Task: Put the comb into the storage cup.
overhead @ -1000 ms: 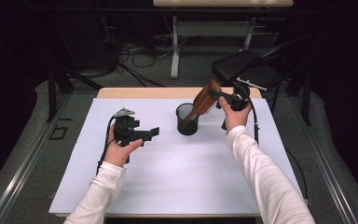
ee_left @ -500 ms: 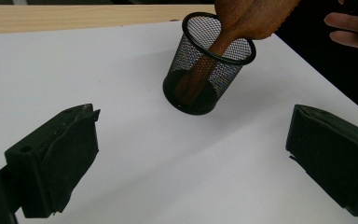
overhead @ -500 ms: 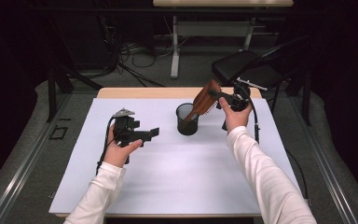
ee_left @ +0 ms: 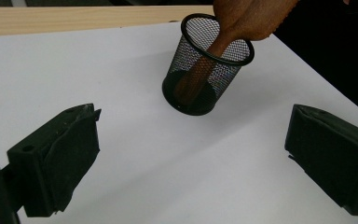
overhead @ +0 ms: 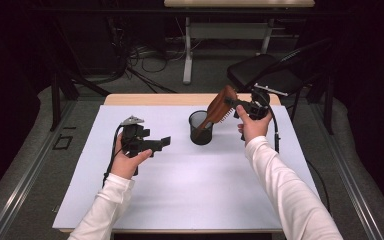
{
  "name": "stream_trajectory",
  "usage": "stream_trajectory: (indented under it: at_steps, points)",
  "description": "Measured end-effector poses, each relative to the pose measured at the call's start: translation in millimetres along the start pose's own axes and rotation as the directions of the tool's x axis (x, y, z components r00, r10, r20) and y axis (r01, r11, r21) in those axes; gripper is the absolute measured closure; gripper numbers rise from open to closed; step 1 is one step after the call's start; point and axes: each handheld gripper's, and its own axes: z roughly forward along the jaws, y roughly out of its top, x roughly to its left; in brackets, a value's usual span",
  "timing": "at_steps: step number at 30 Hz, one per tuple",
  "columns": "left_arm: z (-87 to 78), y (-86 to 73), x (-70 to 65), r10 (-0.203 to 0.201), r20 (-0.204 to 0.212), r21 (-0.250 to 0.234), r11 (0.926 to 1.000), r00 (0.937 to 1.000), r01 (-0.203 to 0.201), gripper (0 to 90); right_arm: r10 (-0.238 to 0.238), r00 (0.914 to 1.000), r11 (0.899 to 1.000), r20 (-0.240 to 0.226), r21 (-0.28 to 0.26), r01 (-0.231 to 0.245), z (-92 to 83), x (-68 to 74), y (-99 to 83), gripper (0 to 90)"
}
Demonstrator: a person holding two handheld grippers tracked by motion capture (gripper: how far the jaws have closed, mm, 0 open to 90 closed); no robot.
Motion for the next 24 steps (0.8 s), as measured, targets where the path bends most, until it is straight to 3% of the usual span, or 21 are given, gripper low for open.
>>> stream_trajectory:
  at_steps: [11,24]
  points:
    - [-2.9,0.7,1.1,-0.007,0.0,-0.013,0.9999,1.0,0.007,2.9,-0.097,0.9953,0.995,0.01,0.022,0.096,-16.2,0.2,4.2,10.2]
    - [-4.1,1.2,1.5,0.003,0.018,-0.016,0.9999,0.9998,-0.003,0.5,-0.168,0.9856,0.983,0.016,0.072,0.167,-28.9,3.5,4.4,6.4]
